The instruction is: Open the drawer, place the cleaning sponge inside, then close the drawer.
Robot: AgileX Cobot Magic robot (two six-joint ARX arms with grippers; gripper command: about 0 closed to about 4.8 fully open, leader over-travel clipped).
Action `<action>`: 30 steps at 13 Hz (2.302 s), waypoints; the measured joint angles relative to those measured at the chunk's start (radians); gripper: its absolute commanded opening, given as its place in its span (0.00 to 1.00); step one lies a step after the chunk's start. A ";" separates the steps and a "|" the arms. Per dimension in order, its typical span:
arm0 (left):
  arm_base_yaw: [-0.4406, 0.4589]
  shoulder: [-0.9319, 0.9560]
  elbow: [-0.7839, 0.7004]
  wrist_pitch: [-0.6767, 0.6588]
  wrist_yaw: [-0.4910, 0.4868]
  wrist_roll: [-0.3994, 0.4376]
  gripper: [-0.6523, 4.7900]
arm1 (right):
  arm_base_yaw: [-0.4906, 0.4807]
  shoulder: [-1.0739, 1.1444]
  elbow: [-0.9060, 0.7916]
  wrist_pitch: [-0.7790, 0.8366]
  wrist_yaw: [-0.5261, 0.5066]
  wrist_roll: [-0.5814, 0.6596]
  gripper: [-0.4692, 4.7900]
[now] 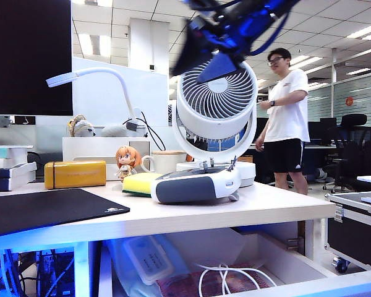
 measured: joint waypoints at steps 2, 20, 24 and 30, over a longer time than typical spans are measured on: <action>0.000 0.000 0.000 0.002 0.001 0.000 0.11 | 0.028 0.034 0.007 0.026 0.003 -0.051 1.00; 0.000 0.000 0.000 0.003 0.021 -0.004 0.11 | 0.119 0.602 0.475 0.053 0.238 -0.104 1.00; 0.000 0.000 0.000 0.003 0.021 -0.004 0.11 | 0.121 0.694 0.542 0.043 0.237 -0.094 1.00; 0.000 0.000 0.000 0.003 0.021 -0.004 0.11 | 0.121 0.724 0.542 0.039 0.298 -0.098 0.83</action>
